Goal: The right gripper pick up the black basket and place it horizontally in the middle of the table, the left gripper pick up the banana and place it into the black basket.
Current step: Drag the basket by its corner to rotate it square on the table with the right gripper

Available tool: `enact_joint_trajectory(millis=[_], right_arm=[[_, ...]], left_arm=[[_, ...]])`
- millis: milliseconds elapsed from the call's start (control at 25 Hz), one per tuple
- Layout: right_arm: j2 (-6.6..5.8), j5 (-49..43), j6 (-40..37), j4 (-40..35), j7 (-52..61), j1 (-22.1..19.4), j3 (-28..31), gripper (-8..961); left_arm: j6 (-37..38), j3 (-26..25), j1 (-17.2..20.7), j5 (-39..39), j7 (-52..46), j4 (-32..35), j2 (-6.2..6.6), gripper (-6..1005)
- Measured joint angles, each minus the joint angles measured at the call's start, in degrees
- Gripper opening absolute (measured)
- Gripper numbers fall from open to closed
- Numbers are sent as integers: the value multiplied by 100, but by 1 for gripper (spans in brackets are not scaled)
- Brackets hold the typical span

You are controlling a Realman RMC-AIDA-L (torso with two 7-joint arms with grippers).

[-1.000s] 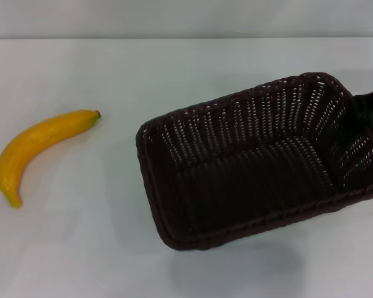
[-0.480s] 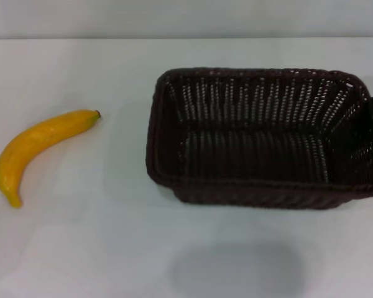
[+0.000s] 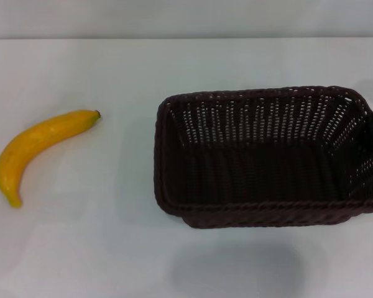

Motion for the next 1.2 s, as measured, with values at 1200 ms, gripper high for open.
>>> enact_joint_trajectory(millis=[1200], right_arm=[[74,-1201,-280,-1487,997,-87,-3695,129]], left_arm=[[-233,-32,463,-14,73,418,-330,110]])
